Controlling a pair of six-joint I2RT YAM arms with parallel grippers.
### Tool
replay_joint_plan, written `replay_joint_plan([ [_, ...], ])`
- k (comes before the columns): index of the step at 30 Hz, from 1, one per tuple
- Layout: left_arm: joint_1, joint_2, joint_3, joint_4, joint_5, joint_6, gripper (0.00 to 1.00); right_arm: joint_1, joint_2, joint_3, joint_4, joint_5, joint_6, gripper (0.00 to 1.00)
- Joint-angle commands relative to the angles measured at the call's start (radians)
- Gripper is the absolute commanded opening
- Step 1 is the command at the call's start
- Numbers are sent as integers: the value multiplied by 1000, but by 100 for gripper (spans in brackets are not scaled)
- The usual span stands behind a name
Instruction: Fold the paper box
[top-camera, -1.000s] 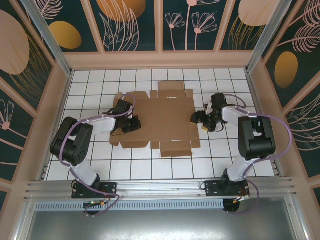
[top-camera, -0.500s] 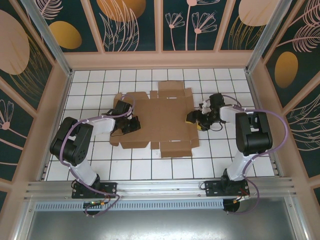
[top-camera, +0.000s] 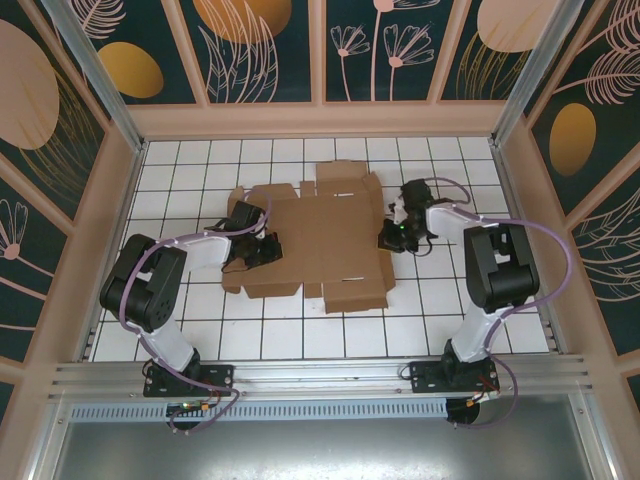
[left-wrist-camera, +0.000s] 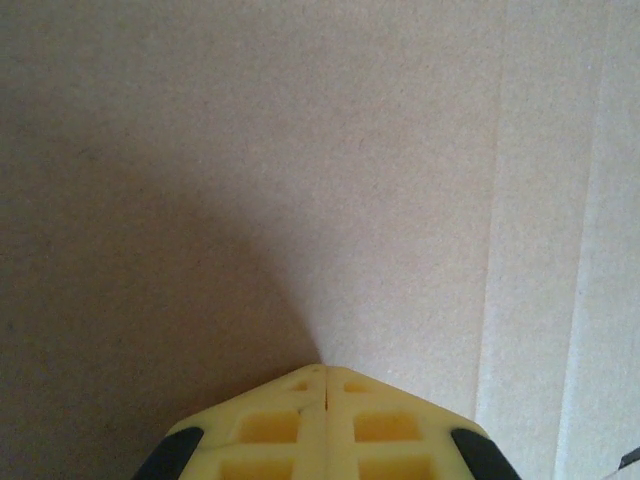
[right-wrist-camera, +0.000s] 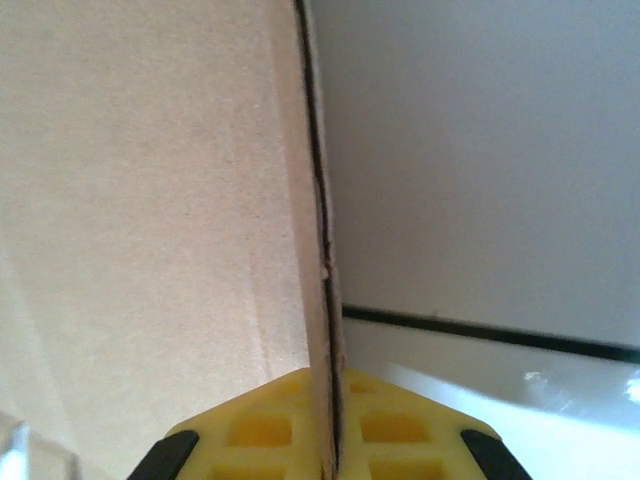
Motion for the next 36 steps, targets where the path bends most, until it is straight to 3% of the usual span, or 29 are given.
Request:
replay_joint_plan([
  [1, 0, -50, 1, -19, 18, -10, 7, 87, 102, 111, -181, 396, -39, 9],
  [5, -6, -87, 15, -12, 48, -41, 10, 179, 161, 176, -241, 585, -45, 12],
  [10, -7, -128, 21, -12, 72, -61, 12, 248, 233, 235, -292, 710, -18, 16],
  [16, -6, -156, 12, -23, 69, -61, 13, 289, 287, 276, -314, 737, -16, 17],
  [23, -3, -189, 31, -77, 8, -34, 14, 271, 190, 255, -237, 682, -99, 16],
  [28, -1, -151, 126, -131, -20, 6, 15, 193, 80, 212, -134, 532, -64, 33],
  [33, -2, -41, 282, -201, -74, 57, 16, 113, -73, 189, -54, 451, 18, 69],
  [36, -8, 61, 385, -249, -84, 82, 17, 94, -163, 189, -34, 449, 44, 75],
])
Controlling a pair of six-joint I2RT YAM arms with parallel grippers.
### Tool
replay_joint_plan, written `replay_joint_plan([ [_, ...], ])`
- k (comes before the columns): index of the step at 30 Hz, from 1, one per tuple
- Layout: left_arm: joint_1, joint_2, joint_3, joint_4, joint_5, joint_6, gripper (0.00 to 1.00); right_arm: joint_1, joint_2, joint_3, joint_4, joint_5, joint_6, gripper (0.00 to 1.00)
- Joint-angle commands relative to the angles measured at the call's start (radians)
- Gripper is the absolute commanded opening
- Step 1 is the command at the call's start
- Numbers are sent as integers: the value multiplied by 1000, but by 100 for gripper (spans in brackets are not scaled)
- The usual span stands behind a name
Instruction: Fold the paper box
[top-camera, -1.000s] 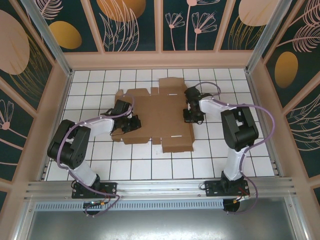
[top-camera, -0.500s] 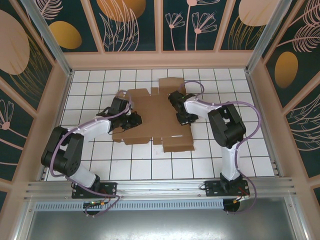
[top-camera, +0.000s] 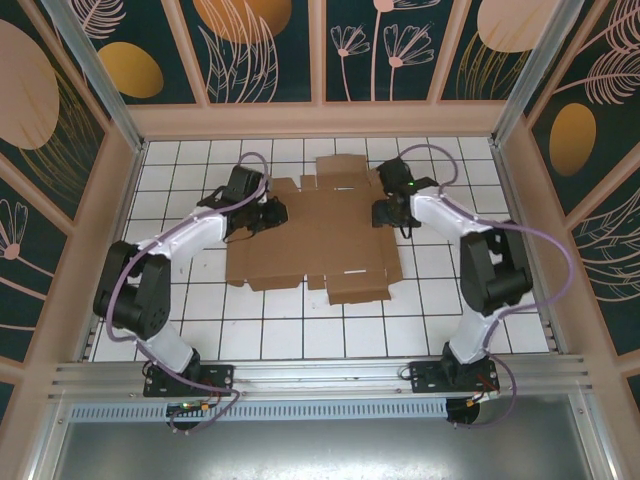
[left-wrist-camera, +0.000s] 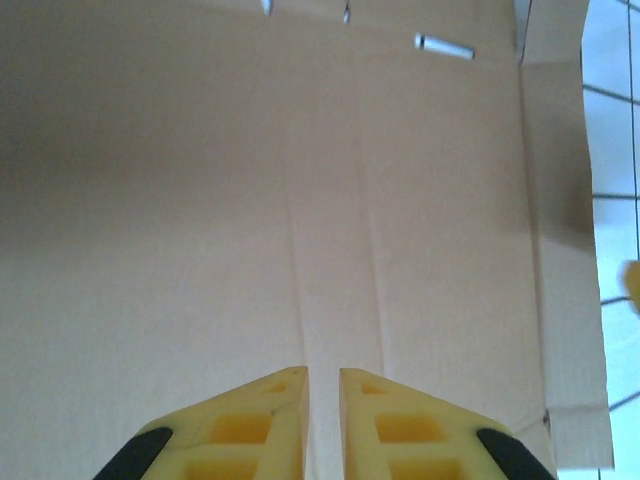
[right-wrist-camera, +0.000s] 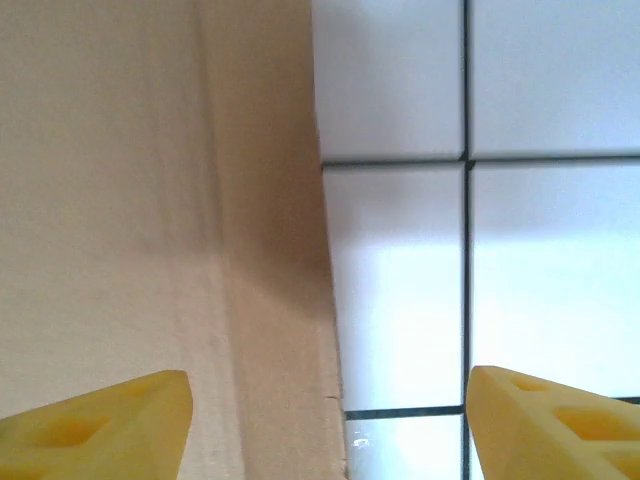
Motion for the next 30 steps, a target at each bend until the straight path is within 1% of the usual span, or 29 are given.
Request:
replay_joint_plan([
  [1, -12, 105, 100, -99, -45, 59, 17, -10, -136, -9, 65, -35, 67, 74],
  [2, -17, 125, 122, -107, -51, 63, 17, -9, -165, -20, 72, -47, 78, 71],
  [3, -20, 149, 145, -114, -58, 67, 16, -7, -186, -37, 82, -84, 82, 65],
  [4, -24, 170, 167, -124, -71, 71, 16, -3, -204, -61, 92, -123, 92, 51],
  [6, -25, 204, 195, -140, -97, 81, 13, 16, -210, -93, 90, -198, 107, 14],
  [7, -27, 220, 206, -153, -106, 89, 11, 33, -204, -110, 83, -218, 115, 0],
  [10, -29, 251, 220, -179, -121, 116, 6, 98, -165, -159, 77, -236, 114, 0],
  [13, -42, 250, 194, -199, -146, 142, 3, 140, -73, -160, 38, -269, 138, 0],
  [17, -50, 219, 114, -198, -158, 155, 2, 202, 26, -155, 17, -220, 145, 0],
  [23, -52, 165, -28, -183, -160, 168, 1, 173, 158, -91, 3, -163, 136, 0],
  [25, -53, 147, -77, -171, -152, 166, 1, 171, 218, -41, -10, -150, 114, 0],
  [27, -57, 128, -116, -160, -128, 158, 1, 131, 285, 22, -32, -150, 91, 0],
  [30, -89, 86, -160, -155, -100, 143, 0, 110, 371, 125, -51, -161, 71, 0],
])
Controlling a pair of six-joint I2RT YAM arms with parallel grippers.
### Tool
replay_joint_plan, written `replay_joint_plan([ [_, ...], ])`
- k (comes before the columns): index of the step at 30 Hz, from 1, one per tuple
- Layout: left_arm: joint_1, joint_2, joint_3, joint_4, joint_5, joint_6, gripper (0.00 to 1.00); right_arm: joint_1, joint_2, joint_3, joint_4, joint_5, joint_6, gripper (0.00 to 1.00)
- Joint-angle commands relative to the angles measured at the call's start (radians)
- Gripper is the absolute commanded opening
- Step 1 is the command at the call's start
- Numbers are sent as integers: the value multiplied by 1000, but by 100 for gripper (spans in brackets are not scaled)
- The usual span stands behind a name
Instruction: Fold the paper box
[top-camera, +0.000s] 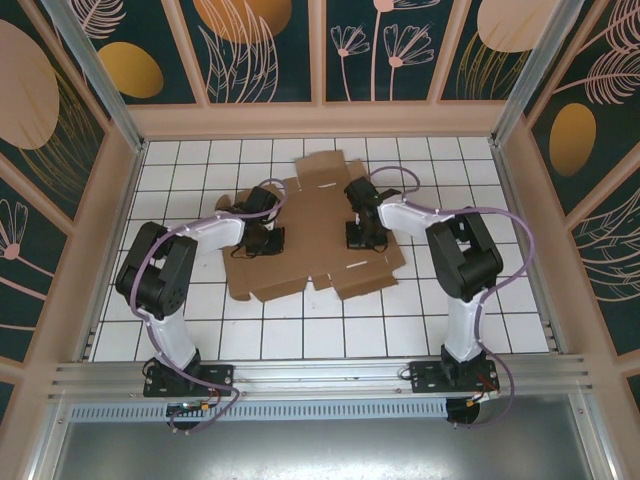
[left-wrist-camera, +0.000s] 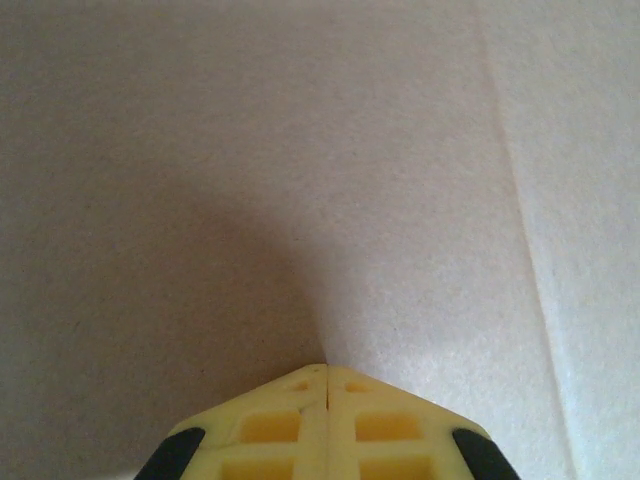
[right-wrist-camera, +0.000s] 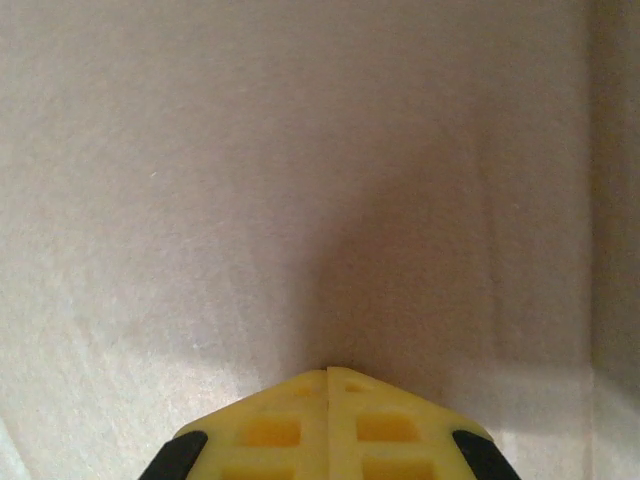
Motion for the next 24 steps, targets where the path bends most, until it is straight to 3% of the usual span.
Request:
replay_joint_plan([
  [1, -49, -43, -64, -42, 31, -9, 0, -42, 137, 82, -30, 38, -32, 0],
  [9, -209, -63, -51, 10, 138, -113, 0, -34, 328, 381, -87, -90, -18, 0],
  [15, -309, 0, 40, 52, 215, -150, 4, -14, 362, 429, -84, -137, -24, 0],
  [18, -311, 10, 48, 111, 267, -192, 5, -15, 342, 408, -68, -136, -38, 2],
  [21, -301, -33, 81, 98, 182, -186, 4, -25, 274, 381, -45, -85, -33, 4],
  [24, -211, -106, 78, 99, 169, -194, 4, -36, 172, 350, -6, -99, -15, 9],
])
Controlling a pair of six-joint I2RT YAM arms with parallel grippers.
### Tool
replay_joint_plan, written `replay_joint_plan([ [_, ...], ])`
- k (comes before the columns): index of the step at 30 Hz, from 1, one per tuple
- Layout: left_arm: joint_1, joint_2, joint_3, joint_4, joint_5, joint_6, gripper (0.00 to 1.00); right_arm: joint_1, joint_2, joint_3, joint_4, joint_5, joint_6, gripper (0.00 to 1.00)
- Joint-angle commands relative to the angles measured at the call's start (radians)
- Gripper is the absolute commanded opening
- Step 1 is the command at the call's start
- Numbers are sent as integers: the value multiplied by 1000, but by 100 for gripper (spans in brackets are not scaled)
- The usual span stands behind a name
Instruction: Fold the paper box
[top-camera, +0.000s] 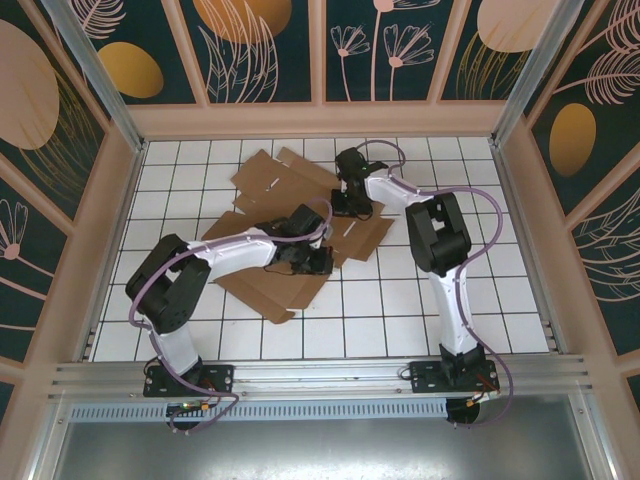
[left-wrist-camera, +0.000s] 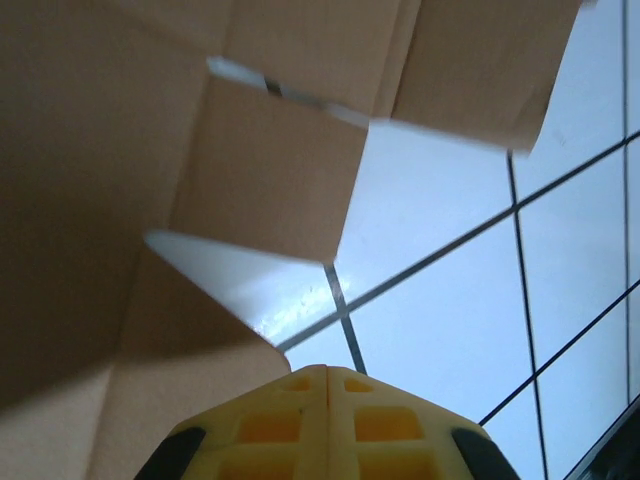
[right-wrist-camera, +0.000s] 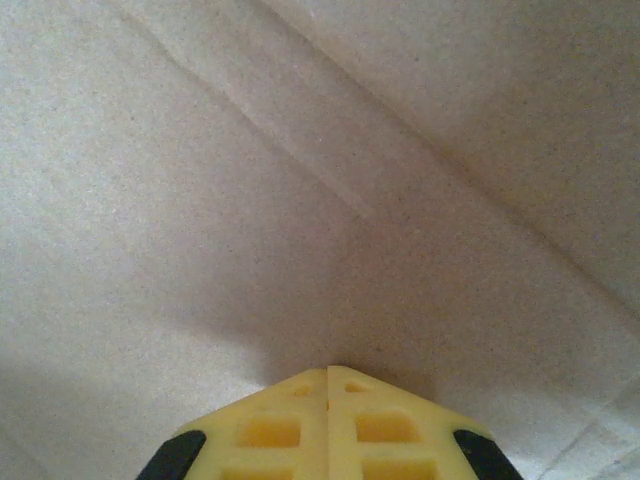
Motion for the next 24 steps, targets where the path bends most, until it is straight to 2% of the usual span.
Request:
replay_joint_plan([
  [1, 118, -130, 7, 32, -26, -27, 4, 0, -120, -57, 19, -8, 6, 10],
  [3, 184, -183, -13, 22, -52, -4, 6, 4, -181, -94, 55, -66, 0, 13],
  [6, 273, -171, -10, -67, -88, 53, 5, 20, -239, -152, 72, -122, 3, 18],
  [9, 322, -137, 1, -132, -181, 99, 5, 47, -268, -208, 58, -84, 19, 25],
  [12, 338, -93, 25, -185, -262, 129, 4, 69, -285, -273, 54, -20, 59, 28],
  [20, 337, -7, 11, -263, -312, 208, 5, 175, -209, -300, 19, 49, 37, 19],
  [24, 329, 12, -28, -276, -321, 237, 7, 163, -177, -350, 14, 81, 25, 8],
])
